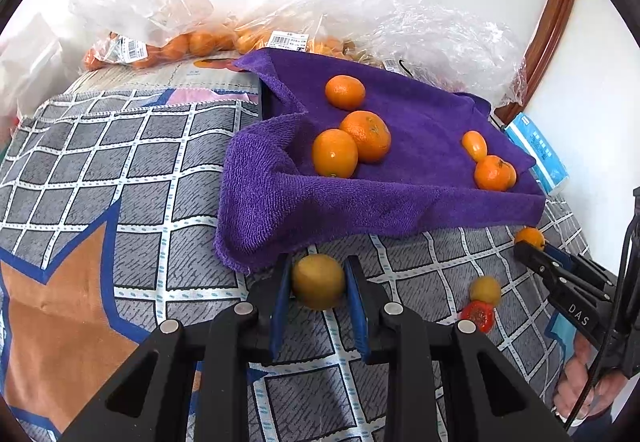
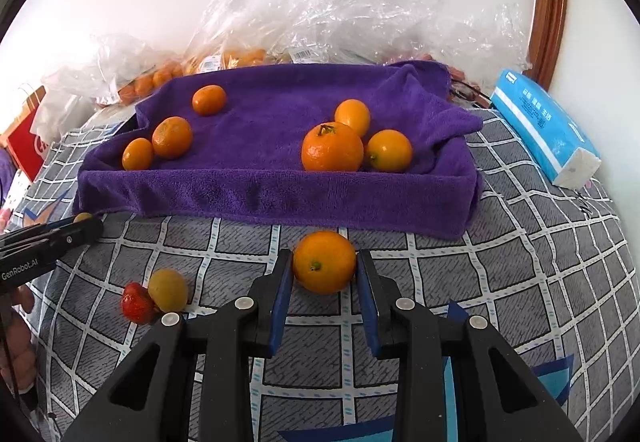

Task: Organize fruits
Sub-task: 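Lift the small orange with the right gripper while the left gripper lifts the yellow fruit, then lower the small orange onto the towel with the right gripper while the left gripper lowers the yellow fruit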

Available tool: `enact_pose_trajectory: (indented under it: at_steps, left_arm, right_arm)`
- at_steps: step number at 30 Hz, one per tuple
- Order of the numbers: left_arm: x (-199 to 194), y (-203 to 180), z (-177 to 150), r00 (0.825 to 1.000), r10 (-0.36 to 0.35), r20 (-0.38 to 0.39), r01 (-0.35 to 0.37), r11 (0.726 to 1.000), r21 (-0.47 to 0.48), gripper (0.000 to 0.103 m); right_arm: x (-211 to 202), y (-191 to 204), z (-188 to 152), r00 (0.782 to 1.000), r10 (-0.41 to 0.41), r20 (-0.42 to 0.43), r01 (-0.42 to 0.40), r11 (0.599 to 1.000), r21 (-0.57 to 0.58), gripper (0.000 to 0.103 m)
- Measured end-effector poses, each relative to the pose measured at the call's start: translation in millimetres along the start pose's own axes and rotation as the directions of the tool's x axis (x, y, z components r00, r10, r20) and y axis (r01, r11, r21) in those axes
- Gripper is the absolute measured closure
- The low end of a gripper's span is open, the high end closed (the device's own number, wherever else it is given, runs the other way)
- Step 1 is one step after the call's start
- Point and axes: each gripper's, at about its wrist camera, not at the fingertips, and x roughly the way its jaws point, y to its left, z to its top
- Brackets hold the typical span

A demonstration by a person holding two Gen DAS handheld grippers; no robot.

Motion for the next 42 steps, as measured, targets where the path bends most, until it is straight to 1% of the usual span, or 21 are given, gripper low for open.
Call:
enact_pose_trajectory:
  at_steps: [3,7,10,12,14,15,16,18,19,21,23,26,27,30,32,35,39,42]
  left_arm:
    - [-3,-4,-3,1.000,0.006,0.011,-0.006,1.000,0.015,0.078]
    - [-12,-7,-3,0.999,-0.012,0.046,0.011,0.999,0.032,0.078]
    - [-18,-8,-2,0.997,-0.053,0.061,0.051,0.998,0.035,0.078]
    - [-21,-10,-2,0.996,-0.074,0.056,0.072,0.997,0.042,0.078]
    - [-26,-15,-2,0.995,-0.076,0.065,0.073,0.996,0.055,0.078]
    - [-30,-17,-1,0.995,-0.067,0.075,0.063,0.996,0.060,0.078]
    - [-33,-18,0,0.995,-0.062,0.079,0.057,0.996,0.061,0.078]
    - [-42,-19,5,0.994,-0.077,0.078,0.074,0.996,0.041,0.078]
    - [-48,-19,10,0.991,-0.102,0.081,0.100,0.995,0.030,0.078]
    - [-55,-19,18,0.990,-0.110,0.093,0.108,0.994,0.019,0.078]
    - [-63,-21,30,0.987,-0.107,0.122,0.106,0.994,0.016,0.078]
    - [-68,-22,51,0.984,-0.094,0.150,0.094,0.996,0.008,0.078]
    - [-69,-21,59,0.983,-0.082,0.162,0.083,0.997,0.000,0.078]
    - [-66,-20,76,0.980,-0.068,0.187,0.074,0.997,-0.028,0.078]
    - [-60,-20,86,0.980,-0.053,0.190,0.061,0.997,-0.037,0.078]
    - [-47,-21,98,0.981,-0.043,0.189,0.051,0.998,-0.034,0.078]
    - [-31,-19,96,0.979,-0.048,0.197,0.055,0.998,-0.027,0.078]
    - [-19,-17,89,0.979,-0.086,0.187,0.089,0.996,-0.012,0.078]
  right_arm:
    - [1,1,0,1.000,0.000,-0.006,0.000,1.000,-0.001,0.072]
    - [1,0,0,1.000,-0.012,-0.006,0.012,1.000,0.008,0.072]
    - [-6,0,-1,0.999,0.012,0.032,-0.012,1.000,0.003,0.072]
    - [-10,0,-2,0.999,0.013,0.053,-0.013,1.000,0.001,0.072]
    - [-11,1,-1,0.999,0.006,0.043,-0.006,1.000,0.007,0.072]
    - [-10,0,0,0.999,0.016,0.029,-0.016,1.000,0.025,0.072]
    - [-11,-1,2,0.999,0.044,0.019,-0.044,0.998,0.049,0.072]
    - [-15,-1,7,0.997,0.074,0.020,-0.075,0.995,0.070,0.072]
    - [-20,0,11,0.997,0.067,0.035,-0.069,0.995,0.067,0.072]
    - [-30,4,20,0.996,0.051,0.072,-0.054,0.997,0.050,0.072]
    - [-37,7,32,0.994,0.045,0.095,-0.049,0.998,0.036,0.072]
    - [-41,10,51,0.992,0.057,0.117,-0.061,0.998,0.030,0.072]
    - [-41,11,57,0.991,0.058,0.123,-0.062,0.998,0.030,0.072]
    - [-41,11,73,0.986,0.065,0.153,-0.070,0.997,0.031,0.072]
    - [-41,9,81,0.984,0.054,0.169,-0.061,0.997,0.040,0.072]
    - [-35,7,95,0.980,0.074,0.183,-0.085,0.995,0.057,0.072]
    - [-22,8,107,0.978,0.064,0.199,-0.077,0.995,0.057,0.072]
    - [-9,7,106,0.979,0.072,0.190,-0.086,0.994,0.064,0.072]
